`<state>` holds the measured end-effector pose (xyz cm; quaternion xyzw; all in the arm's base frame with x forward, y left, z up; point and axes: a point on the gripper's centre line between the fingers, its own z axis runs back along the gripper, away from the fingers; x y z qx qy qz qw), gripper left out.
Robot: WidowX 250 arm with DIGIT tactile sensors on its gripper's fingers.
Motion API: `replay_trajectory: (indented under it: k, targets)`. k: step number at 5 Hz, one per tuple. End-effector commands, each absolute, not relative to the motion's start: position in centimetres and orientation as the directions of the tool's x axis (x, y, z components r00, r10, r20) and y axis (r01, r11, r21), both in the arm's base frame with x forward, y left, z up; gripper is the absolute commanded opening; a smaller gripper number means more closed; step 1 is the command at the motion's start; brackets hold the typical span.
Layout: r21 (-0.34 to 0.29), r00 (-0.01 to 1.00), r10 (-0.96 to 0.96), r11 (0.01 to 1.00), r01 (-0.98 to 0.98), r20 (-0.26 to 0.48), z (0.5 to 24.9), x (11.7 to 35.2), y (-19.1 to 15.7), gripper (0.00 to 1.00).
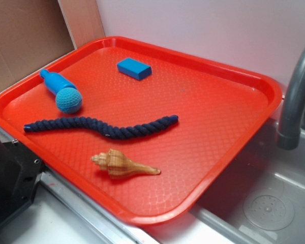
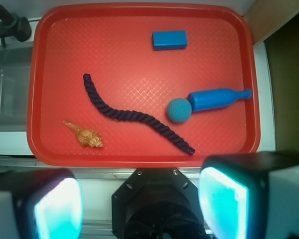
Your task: Grab the blue ball.
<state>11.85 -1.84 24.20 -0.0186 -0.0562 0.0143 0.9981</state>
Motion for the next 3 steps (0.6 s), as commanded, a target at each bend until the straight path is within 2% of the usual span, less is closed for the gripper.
replay_trajectory:
  k: [1,2,3]
  targets:
    - [-0.039,0.993,0.031,0.999,-0.026,0.112,24.2,11.9,-1.8,1.0]
    - [-0.056,0.962,0.255,0.966,-0.251,0.1,23.6,12.1,-1.0,1.0]
    - [-0.112,0.868,0.491,0.869,-0.483,0.07,22.5,12.6,0.5,1.0]
